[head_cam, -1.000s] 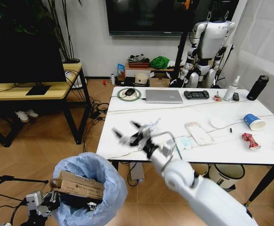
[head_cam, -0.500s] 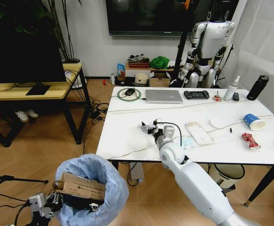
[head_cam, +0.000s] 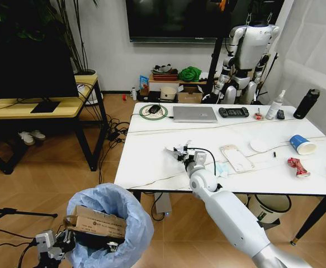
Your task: Pick up the trash bin and place the trash from the table into it.
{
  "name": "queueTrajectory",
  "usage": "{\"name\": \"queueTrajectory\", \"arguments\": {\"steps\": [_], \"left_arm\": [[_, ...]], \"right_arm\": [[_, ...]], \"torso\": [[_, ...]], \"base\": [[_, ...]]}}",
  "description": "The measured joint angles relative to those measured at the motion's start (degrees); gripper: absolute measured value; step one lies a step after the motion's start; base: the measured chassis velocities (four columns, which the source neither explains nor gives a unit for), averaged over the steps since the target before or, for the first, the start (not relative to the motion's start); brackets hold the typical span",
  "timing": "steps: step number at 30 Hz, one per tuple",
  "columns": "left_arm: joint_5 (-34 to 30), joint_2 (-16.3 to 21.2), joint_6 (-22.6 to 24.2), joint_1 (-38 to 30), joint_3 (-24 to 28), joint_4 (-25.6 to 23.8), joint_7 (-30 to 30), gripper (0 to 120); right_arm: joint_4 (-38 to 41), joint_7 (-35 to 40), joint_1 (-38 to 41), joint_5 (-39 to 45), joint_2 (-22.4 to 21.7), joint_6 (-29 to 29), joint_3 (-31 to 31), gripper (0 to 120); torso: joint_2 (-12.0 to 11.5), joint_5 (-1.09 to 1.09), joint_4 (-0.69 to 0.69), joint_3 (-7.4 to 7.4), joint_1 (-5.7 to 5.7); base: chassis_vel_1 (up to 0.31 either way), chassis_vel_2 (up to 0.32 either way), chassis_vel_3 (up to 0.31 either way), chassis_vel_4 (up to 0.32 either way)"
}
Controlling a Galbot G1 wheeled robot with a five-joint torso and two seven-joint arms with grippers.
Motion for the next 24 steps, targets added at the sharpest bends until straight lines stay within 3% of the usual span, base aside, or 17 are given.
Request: {"name": "queueTrajectory", "arguments": {"steps": [7,13,20,24], "left_arm": [[-0.17,0.25,-0.03,0.16,-0.13,-0.26,0.01,0],[-0.45,0.58,-0.03,-0.12,-0.11,-0.27,-0.06,0],[-0.57,0.75,0.02,-0.22,0.19,-0.26,-0.18,0],[-0.69,0.78,0.05,-0.25,0.28,-0.12,-0.23,0]], "right_arm": [[-0.15,-0.11,0.0,-0.12,0.22,0.02,-0.12,29],[-0.19,-0.32,-0.86,-1.11,0.15,0.06,-0.35,2],[1.87,-2.26,-1.54,-0.69,-0.37,1.75,1.07,0],[8.17,-6.43,-2.59,3.58,-1.95,4.89,1.2,0]], "torso": [[0.0,0.0,0.0,0.0,0.0],[0.0,0.0,0.0,0.0,0.0],[0.0,0.0,0.0,0.0,0.0],[0.0,0.01,0.0,0.0,0.0]], "base": [[0.0,0.0,0.0,0.0],[0.0,0.0,0.0,0.0],[0.0,0.0,0.0,0.0],[0.0,0.0,0.0,0.0]]}}
